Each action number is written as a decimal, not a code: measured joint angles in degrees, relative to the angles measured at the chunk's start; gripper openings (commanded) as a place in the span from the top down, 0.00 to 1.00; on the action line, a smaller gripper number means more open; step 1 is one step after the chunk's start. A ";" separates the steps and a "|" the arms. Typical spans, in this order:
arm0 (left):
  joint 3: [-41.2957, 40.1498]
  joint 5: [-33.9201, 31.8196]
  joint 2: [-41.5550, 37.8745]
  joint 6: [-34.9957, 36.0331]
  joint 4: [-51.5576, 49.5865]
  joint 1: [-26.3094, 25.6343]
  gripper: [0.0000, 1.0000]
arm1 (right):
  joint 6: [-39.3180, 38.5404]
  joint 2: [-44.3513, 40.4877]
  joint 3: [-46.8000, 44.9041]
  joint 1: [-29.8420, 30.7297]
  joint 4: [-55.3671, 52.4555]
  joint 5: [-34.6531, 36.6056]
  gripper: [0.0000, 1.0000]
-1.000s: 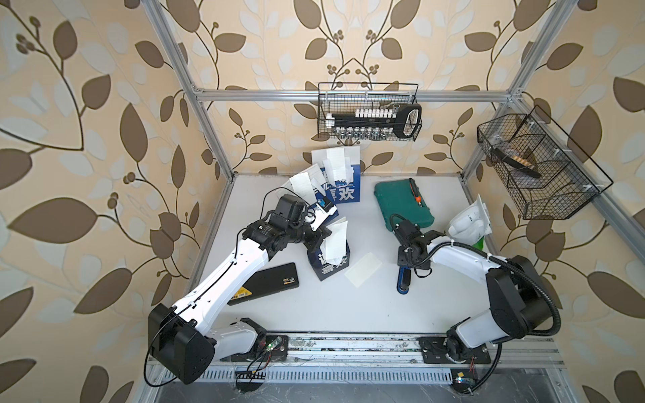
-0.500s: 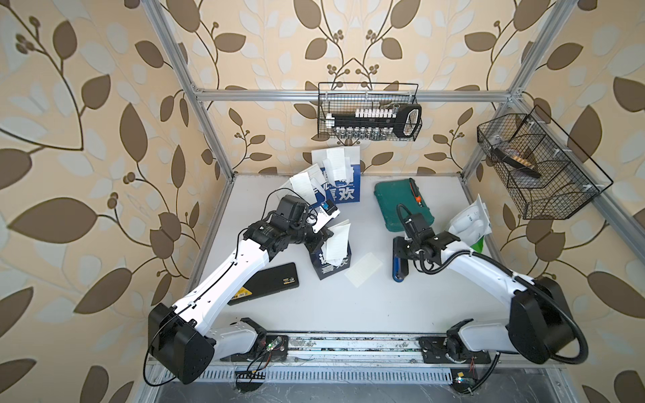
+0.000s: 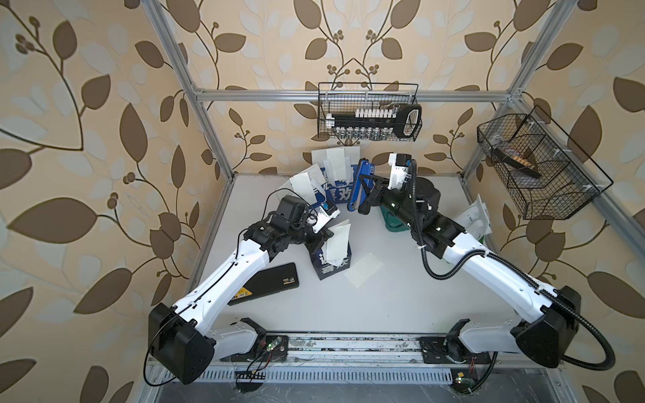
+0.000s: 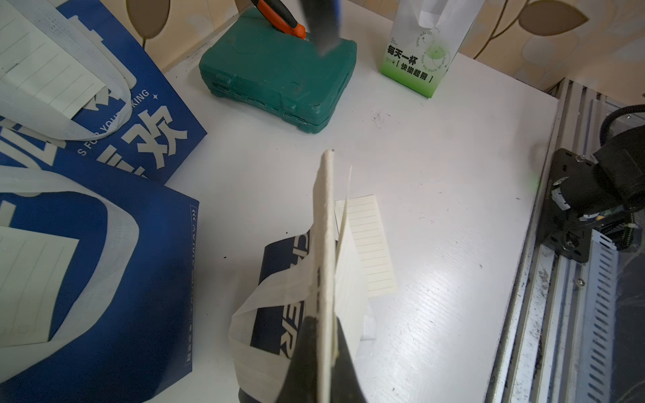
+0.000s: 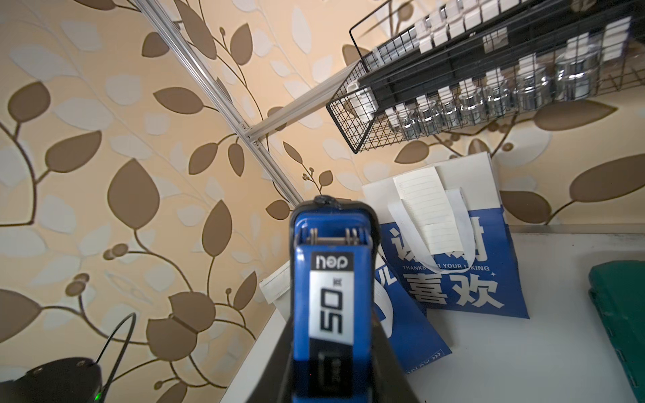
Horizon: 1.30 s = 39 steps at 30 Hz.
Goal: Staple the receipts to the bags
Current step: Pick up the takeout bag from the center of the board.
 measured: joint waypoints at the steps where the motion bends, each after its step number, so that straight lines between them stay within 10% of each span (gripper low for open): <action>1: -0.04 0.04 0.00 -0.20 0.22 0.00 1.00 | 0.55 0.98 0.13 0.13 0.28 0.07 1.00; 39: 2.47 -1.16 3.67 -13.62 2.84 -0.76 1.00 | -7.65 3.65 0.52 10.36 -1.57 10.34 1.00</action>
